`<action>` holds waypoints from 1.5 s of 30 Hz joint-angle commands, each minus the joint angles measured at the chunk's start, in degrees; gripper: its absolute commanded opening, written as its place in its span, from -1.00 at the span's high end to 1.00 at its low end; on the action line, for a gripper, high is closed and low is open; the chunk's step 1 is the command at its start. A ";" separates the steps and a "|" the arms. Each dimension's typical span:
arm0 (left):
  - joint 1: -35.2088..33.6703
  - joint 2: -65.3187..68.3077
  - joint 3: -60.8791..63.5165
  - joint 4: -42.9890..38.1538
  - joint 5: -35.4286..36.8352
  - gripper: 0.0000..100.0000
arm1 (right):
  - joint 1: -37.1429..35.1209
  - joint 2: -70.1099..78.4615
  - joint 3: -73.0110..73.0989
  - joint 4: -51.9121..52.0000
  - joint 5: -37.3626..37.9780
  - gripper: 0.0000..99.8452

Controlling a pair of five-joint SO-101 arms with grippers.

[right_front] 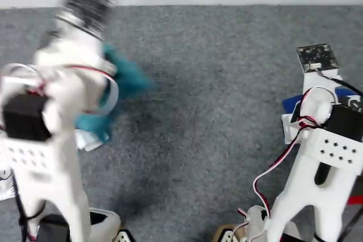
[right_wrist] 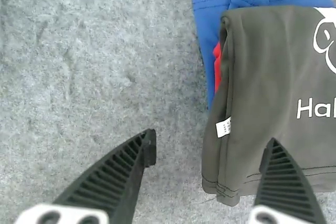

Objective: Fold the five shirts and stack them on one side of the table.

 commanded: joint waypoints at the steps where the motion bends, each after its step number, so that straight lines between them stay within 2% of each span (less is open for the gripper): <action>1: 5.98 -3.34 -2.07 1.05 -3.60 0.97 | -0.31 -1.54 -0.26 0.75 0.35 0.38; 5: 6.33 -2.99 -1.63 0.97 -3.78 0.97 | -0.22 -1.54 -0.26 0.84 0.35 0.38; 9: 6.15 -2.90 6.02 -2.64 -3.87 0.97 | -0.22 -1.54 -0.26 0.84 0.35 0.38; 18: 5.98 -2.99 36.62 -25.58 -3.87 0.97 | -0.22 -1.54 -0.26 0.84 0.35 0.38; 21: 5.10 -3.08 42.33 -32.70 -3.52 0.97 | -0.31 -1.54 -0.26 0.84 0.35 0.38; 25: 6.24 -3.60 40.84 -33.67 -3.52 0.97 | -0.31 -1.54 -0.26 0.84 0.35 0.38; 31: 10.46 -2.99 24.75 -27.78 -3.52 0.97 | -0.48 -1.45 -0.18 0.84 0.26 0.38; 35: 7.74 -2.90 22.81 -32.62 -2.90 0.97 | -0.57 -1.27 -0.18 0.66 0.09 0.38; 37: 6.24 -2.11 22.81 -34.99 0.53 0.97 | -0.57 -1.01 -0.18 0.57 0.00 0.38; 40: 5.71 -0.18 22.46 -35.43 4.40 0.97 | -0.57 -1.27 0.62 0.31 0.09 0.38; 45: 4.84 1.41 22.37 -35.60 4.48 0.97 | -0.57 -1.45 2.20 0.13 0.26 0.38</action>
